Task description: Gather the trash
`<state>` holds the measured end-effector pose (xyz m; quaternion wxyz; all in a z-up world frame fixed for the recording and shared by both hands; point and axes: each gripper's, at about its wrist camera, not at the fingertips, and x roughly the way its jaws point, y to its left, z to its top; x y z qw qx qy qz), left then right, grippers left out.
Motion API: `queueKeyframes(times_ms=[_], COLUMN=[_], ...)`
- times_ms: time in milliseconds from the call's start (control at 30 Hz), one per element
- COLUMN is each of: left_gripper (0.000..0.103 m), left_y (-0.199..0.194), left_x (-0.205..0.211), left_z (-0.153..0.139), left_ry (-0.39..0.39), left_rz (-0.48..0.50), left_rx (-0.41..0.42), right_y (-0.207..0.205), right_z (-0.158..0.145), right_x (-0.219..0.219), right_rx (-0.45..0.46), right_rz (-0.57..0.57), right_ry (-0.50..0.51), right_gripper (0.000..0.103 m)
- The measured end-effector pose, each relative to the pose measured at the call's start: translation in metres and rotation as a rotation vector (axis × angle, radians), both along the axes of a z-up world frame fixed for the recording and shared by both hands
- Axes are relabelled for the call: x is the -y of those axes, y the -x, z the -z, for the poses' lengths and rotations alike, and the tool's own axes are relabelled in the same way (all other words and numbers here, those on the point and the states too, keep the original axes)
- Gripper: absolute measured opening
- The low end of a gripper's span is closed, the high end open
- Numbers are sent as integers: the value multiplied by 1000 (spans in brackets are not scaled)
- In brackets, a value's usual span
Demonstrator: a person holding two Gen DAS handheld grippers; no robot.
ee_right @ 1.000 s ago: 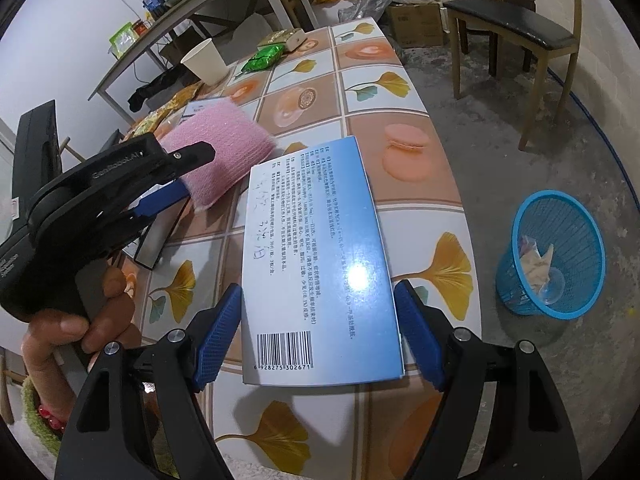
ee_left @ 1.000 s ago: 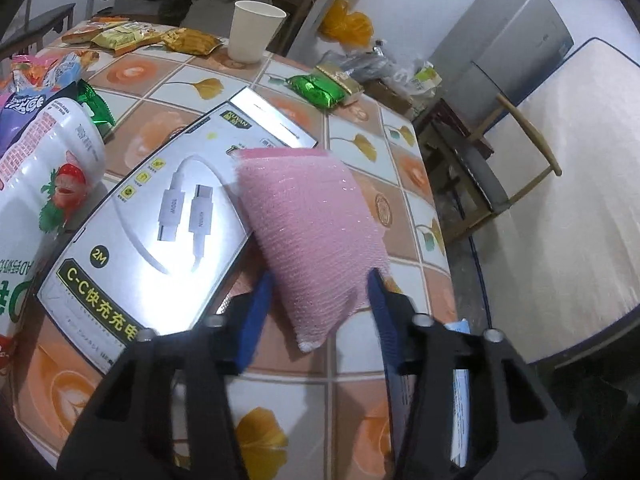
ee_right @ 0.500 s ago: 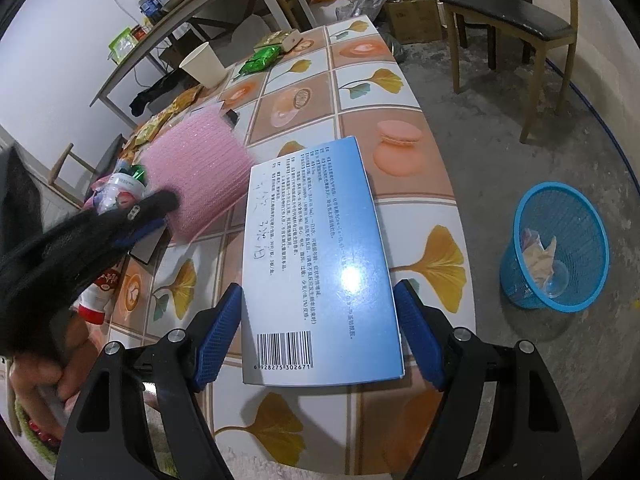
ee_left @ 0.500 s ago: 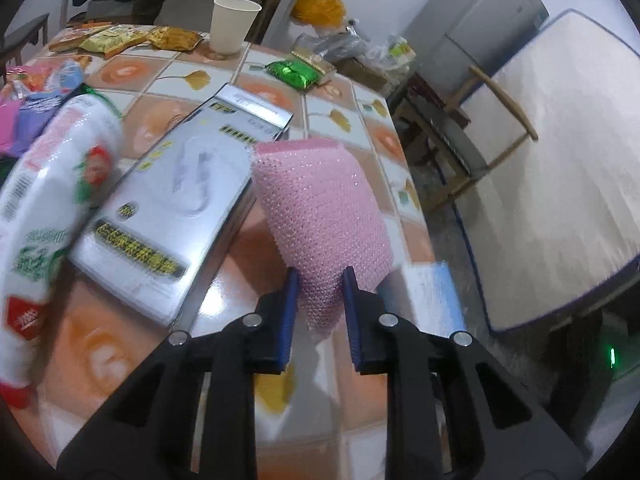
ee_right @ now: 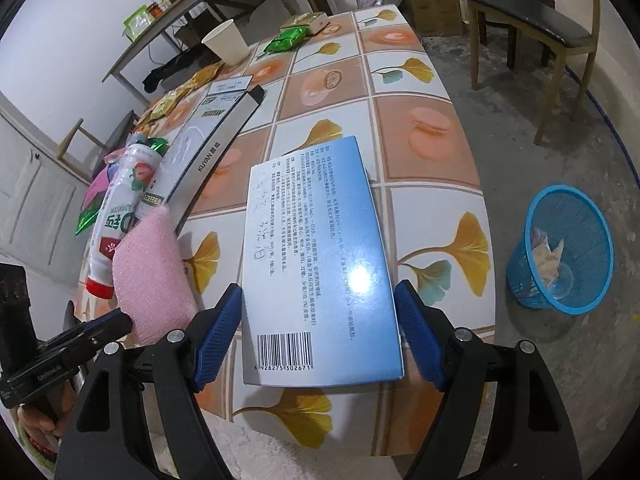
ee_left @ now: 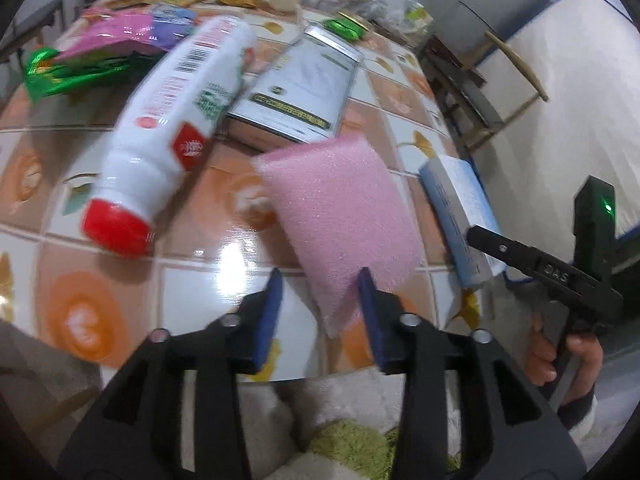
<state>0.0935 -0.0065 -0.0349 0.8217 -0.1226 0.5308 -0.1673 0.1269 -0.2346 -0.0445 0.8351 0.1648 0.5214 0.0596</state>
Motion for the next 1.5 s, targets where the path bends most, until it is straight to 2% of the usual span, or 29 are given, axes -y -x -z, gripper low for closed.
queueKeyframes(times_ms=[67,167,200,233,300,433,467,533,567,700,833,900,967,1267,1500], left_gripper=[47,67,77,82,82,83,83,83,83,83,83,83,83,83,83], left_y=[2,-1,-5,-9,-20,-37,-40,-42,-43,-43,-43,-42,-41,-37,-41], left_x=[2,10,15,18,28,41,43,44,46,53,59,58,54,29,34], left_z=[-6,-14,-15,-14,-10,1,3,7,9,13,9,5,0,-12,-7], left_ry=[-15,-23,-41,-55,-75,-63,-40,-17,-30,-85,-113,-140,-156,-108,-107], left_rz=[-3,14,13,11,9,-20,-34,-53,-64,-93,-52,-38,-44,-84,-74], left_rx=[21,41,38,29,-17,-93,-115,-136,-141,-109,-59,-37,-19,-52,-66], right_y=[1,2,1,-1,-6,-15,-16,-17,-18,-21,-19,-19,-16,-5,16], right_z=[-7,-17,-18,-19,-19,-14,-13,-9,-8,-1,0,1,3,2,1], right_x=[-1,-2,-2,-3,-6,-13,-15,-17,-18,-18,-12,-9,-3,1,-47], right_rx=[18,51,55,56,50,43,39,31,28,12,17,8,-2,-15,-41], right_rz=[5,4,5,6,4,-13,-17,-20,-21,-27,-21,-16,-2,20,-170], right_ry=[12,38,38,42,56,77,77,79,83,78,48,44,11,-25,-29], right_gripper=[80,83,84,84,85,87,87,87,87,87,87,76,75,74,74])
